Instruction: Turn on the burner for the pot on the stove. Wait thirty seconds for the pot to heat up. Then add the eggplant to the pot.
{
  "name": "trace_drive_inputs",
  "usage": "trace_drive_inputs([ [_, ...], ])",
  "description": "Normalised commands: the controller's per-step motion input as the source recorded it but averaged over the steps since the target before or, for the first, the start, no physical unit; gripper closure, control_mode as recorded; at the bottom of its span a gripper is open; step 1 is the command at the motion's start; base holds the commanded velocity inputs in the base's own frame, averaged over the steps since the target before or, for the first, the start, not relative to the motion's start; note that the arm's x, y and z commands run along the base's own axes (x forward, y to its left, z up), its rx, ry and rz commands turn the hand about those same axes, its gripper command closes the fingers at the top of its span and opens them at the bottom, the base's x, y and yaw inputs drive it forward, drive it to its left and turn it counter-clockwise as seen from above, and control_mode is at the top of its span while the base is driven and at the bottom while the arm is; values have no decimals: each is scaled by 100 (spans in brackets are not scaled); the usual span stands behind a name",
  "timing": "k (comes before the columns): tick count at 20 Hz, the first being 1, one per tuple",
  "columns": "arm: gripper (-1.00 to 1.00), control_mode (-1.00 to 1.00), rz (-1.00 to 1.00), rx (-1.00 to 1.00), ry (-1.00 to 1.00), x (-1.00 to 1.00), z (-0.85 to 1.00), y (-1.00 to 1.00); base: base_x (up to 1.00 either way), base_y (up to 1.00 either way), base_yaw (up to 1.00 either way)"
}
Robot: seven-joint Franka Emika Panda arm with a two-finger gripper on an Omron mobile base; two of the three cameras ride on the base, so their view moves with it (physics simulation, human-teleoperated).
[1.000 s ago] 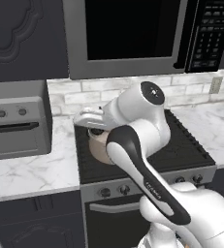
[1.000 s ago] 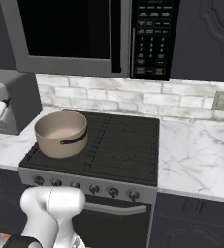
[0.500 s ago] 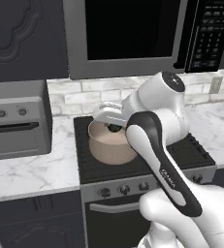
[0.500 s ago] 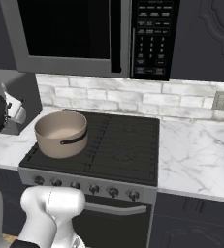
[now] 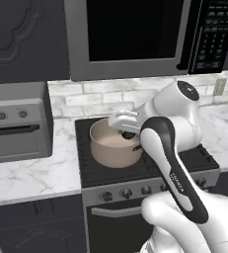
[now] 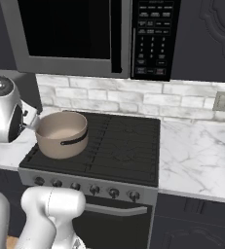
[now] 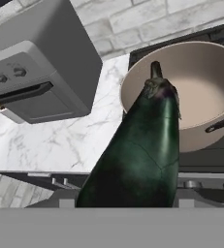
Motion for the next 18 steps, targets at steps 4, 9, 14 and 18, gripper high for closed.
trace_drive_inputs([
  [4,100,-100,0,0,0,15,-9,-20,0,0,0],
  [9,100,-100,0,0,0,17,-12,-12,0,0,0],
  [14,100,-100,0,0,0,17,-10,-6,0,0,0],
  [18,100,-100,-1,0,0,18,-10,-1,0,0,0],
])
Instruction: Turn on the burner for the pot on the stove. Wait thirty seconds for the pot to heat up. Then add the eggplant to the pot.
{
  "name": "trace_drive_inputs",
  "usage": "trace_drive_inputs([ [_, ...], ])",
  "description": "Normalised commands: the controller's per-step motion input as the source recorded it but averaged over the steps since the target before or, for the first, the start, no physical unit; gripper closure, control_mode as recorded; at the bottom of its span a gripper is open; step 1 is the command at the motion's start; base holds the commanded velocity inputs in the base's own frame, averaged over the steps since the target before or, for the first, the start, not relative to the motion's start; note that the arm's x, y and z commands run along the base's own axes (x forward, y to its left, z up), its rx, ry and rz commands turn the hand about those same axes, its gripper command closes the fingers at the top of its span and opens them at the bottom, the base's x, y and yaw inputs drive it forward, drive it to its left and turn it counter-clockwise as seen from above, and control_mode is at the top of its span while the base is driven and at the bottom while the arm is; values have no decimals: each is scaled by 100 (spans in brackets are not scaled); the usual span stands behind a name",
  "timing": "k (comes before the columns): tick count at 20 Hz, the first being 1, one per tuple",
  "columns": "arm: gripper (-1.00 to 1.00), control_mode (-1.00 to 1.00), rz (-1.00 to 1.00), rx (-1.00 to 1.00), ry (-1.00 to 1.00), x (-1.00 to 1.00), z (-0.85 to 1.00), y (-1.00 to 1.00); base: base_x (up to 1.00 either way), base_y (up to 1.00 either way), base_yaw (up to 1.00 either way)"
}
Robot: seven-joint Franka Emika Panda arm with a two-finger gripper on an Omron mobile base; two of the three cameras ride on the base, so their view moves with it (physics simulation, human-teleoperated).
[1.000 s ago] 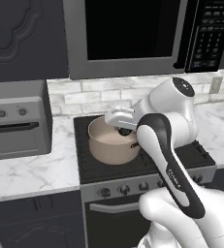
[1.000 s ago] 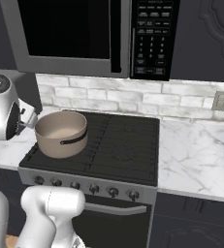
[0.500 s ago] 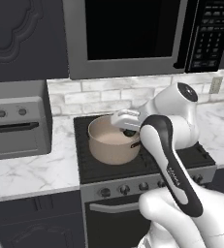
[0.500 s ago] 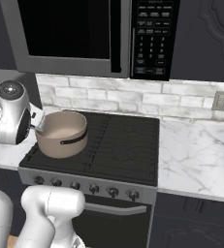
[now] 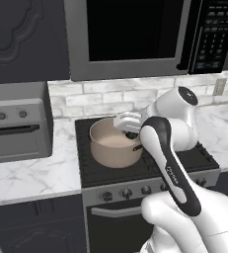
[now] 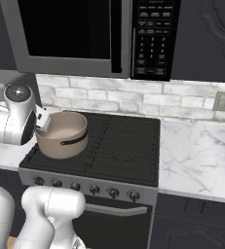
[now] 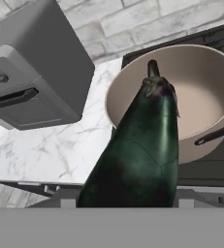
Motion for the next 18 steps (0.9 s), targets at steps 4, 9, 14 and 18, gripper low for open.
trace_drive_inputs([
  [4,100,-100,-1,0,0,18,-10,-1,0,0,0],
  [9,100,-100,-1,0,0,18,-5,-2,0,0,0],
  [14,100,-100,-1,0,0,19,-2,-3,0,0,0],
  [18,100,-100,0,0,0,13,-3,-5,0,0,0],
])
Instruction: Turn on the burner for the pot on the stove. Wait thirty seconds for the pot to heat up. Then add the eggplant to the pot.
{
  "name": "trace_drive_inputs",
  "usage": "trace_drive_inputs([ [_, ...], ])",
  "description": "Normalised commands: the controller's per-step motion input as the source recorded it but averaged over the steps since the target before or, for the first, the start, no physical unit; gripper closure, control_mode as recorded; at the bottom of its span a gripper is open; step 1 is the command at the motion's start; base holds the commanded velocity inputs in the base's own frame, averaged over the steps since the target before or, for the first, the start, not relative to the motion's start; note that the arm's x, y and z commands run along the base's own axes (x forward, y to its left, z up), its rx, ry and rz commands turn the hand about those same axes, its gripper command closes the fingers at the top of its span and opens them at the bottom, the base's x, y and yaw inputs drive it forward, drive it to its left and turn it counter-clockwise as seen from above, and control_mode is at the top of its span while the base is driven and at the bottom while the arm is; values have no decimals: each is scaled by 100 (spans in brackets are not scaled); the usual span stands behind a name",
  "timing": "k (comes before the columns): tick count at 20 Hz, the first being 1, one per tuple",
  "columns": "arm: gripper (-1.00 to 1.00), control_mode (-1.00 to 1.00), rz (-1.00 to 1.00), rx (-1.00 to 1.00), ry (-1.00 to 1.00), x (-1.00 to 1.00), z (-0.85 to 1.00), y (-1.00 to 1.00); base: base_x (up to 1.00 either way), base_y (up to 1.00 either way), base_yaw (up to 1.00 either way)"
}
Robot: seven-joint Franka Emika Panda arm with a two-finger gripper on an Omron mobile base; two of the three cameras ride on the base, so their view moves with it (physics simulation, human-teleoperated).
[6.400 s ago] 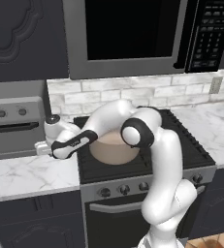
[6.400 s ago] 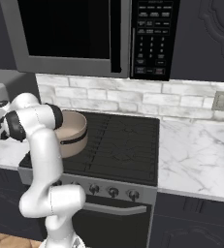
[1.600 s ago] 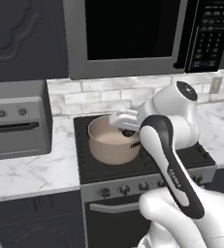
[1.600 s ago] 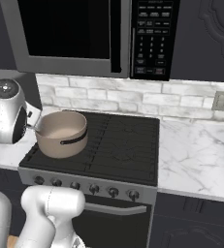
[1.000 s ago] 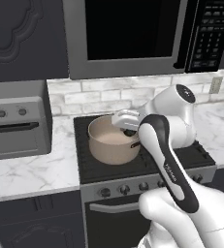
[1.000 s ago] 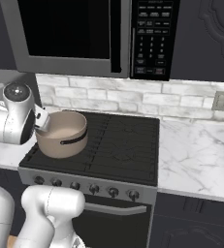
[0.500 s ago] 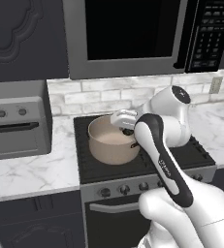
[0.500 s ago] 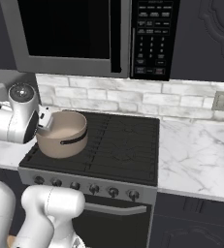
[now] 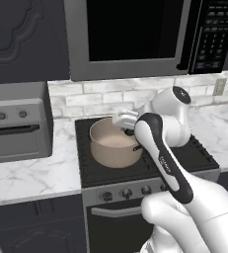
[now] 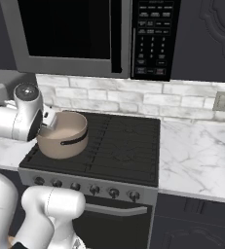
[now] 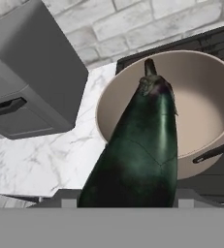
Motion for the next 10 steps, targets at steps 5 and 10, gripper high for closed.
trace_drive_inputs([
  [5,100,-100,0,0,0,11,-4,-1,0,0,0],
  [10,100,-100,0,0,1,14,-8,0,0,0,0],
])
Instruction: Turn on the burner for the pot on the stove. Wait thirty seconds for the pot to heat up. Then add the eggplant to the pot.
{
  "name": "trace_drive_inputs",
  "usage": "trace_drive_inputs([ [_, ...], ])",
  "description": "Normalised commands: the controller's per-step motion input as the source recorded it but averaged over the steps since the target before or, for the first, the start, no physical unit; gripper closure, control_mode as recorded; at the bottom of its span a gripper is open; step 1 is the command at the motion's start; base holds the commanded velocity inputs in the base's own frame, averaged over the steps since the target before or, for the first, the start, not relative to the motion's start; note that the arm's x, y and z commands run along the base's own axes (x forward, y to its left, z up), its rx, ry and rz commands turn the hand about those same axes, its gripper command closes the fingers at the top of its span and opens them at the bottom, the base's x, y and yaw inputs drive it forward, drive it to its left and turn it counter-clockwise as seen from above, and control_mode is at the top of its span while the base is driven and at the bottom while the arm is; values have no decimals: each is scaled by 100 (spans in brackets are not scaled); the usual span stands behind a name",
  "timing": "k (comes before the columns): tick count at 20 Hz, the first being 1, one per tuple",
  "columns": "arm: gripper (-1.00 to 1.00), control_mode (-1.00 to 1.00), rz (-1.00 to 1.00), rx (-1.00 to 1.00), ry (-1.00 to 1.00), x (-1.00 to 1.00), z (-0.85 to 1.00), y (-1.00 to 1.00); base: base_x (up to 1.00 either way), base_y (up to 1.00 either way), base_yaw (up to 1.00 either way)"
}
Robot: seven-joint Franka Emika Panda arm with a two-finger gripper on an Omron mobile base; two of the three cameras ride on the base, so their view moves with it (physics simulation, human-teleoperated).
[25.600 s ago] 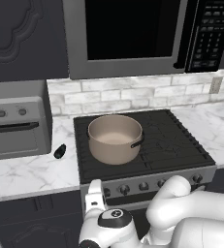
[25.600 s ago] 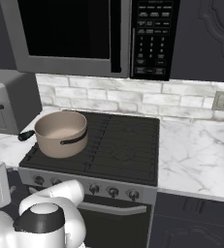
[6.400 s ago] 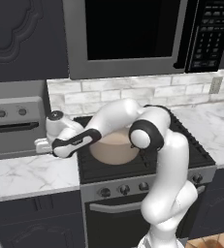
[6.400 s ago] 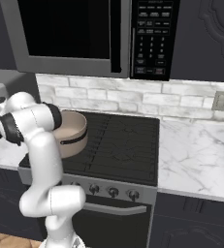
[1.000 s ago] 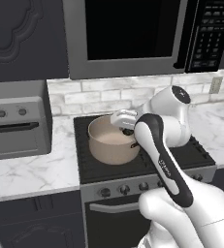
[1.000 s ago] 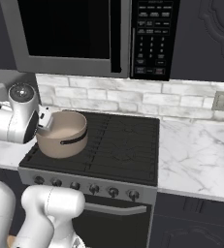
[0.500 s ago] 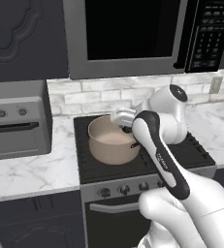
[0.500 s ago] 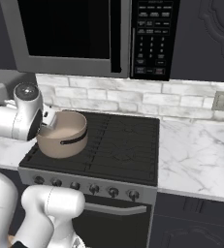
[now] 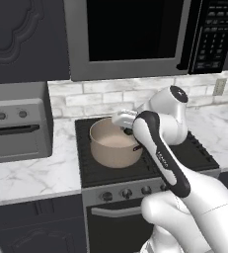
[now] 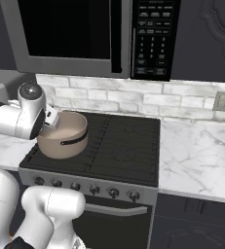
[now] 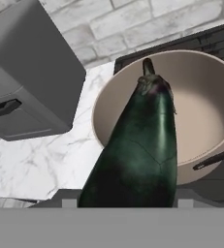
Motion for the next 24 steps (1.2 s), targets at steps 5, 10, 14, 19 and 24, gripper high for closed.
trace_drive_inputs([
  [5,100,-100,0,0,2,10,-9,0,0,0,0],
  [10,100,-100,0,0,1,8,-11,0,0,0,0],
  [14,100,-100,0,0,2,12,-11,0,0,0,0],
  [19,100,-100,-1,0,2,16,-10,0,0,0,0],
  [24,100,-100,-1,0,1,17,-10,0,0,0,0],
])
